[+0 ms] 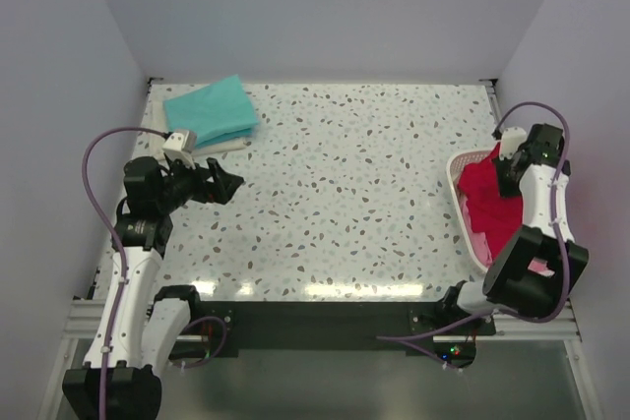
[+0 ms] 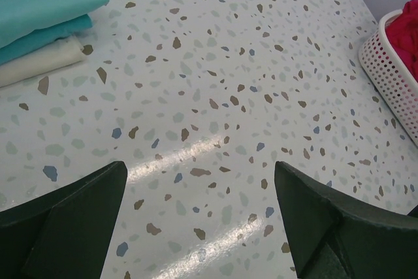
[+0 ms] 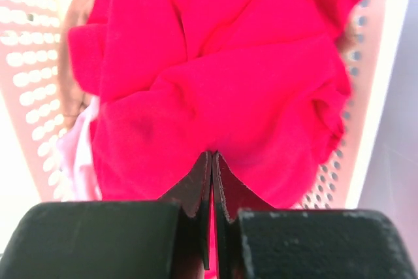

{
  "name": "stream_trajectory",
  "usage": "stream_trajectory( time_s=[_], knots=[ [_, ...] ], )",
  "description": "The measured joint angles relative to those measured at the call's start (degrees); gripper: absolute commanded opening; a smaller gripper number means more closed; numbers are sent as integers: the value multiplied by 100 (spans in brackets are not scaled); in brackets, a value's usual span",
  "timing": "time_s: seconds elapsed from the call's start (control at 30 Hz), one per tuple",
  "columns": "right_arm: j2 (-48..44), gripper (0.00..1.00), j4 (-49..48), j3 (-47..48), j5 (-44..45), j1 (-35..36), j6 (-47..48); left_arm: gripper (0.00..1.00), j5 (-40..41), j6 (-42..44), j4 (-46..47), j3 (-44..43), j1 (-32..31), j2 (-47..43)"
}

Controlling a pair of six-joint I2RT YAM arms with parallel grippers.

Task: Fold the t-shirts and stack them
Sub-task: Grab the tshirt from the pile

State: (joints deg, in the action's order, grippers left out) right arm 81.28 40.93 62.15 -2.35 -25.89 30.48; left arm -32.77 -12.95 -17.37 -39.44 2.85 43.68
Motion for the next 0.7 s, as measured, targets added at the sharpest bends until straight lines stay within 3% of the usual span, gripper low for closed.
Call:
stream_trajectory(
  time_s=[0.23, 0.5, 0.7],
  knots=[
    [-826, 0, 579, 1005, -245, -2, -35, 100, -7, 0, -7, -7, 0, 55],
    [-992, 0, 1537, 3829, -1687, 76, -402, 100, -35, 4, -39, -151, 0, 142],
    [-645, 0, 1947, 6210, -2935, 1001, -973, 100, -39, 4, -68, -227, 0, 160]
  ],
)
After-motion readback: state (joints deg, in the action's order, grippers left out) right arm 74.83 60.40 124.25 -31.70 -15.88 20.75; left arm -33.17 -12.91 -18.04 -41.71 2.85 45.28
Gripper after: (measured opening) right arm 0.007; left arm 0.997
